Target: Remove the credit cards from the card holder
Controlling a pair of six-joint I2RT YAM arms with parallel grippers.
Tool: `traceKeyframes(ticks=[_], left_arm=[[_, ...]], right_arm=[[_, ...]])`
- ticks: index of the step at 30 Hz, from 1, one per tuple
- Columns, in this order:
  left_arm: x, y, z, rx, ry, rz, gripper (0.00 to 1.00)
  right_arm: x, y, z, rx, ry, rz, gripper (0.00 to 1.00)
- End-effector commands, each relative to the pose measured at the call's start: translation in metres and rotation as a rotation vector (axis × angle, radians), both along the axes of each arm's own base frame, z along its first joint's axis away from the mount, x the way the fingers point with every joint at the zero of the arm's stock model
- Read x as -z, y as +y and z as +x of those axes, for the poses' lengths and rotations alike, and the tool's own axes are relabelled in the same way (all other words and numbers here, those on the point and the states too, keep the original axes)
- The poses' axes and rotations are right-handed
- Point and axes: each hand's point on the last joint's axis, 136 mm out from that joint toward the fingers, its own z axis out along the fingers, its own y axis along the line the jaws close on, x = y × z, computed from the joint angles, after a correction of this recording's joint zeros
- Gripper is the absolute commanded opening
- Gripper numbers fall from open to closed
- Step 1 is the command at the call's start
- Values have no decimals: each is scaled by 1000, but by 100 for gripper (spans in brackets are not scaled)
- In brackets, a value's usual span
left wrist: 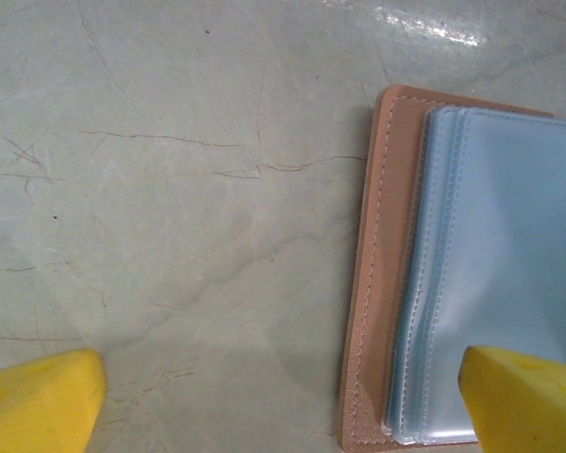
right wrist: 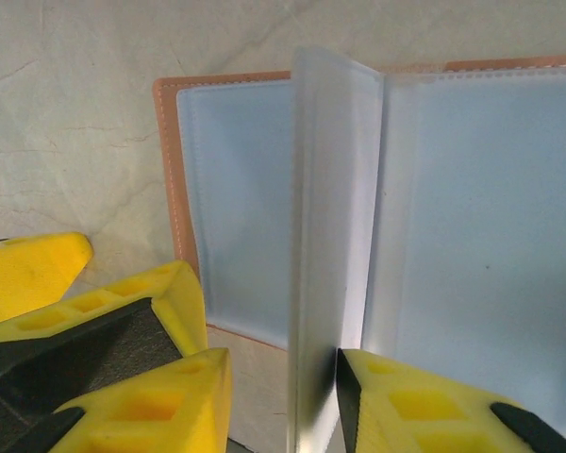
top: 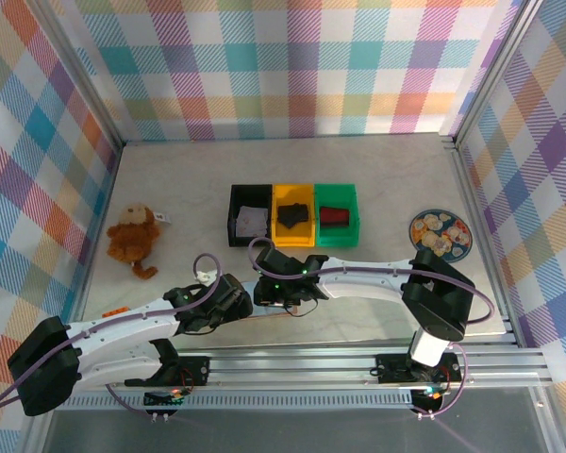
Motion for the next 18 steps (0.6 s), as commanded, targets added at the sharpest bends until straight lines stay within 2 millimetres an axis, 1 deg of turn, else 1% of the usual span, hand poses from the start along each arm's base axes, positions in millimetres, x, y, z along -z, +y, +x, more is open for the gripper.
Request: traceKeyframes(ticks=[1,6,10,15,18], left_arm=[[3,5,-6,-1,21,17,96],[1,5,-6,1,21,21,96],[-2,4,-4,4,17,26,96],[-16,-6,0,13,-10,-27,96],[-30,-18,3,37,-43,-102,96]], right_arm=[[-11,3,-2,-14,-14,15,41],[-16,6,-2,-23,-20,43,43],[-20,9,-2,-29,-20,43,43],[-25,15,-3,-40,-27,53,43],[-24,13,-2,-33,-27,38,43]])
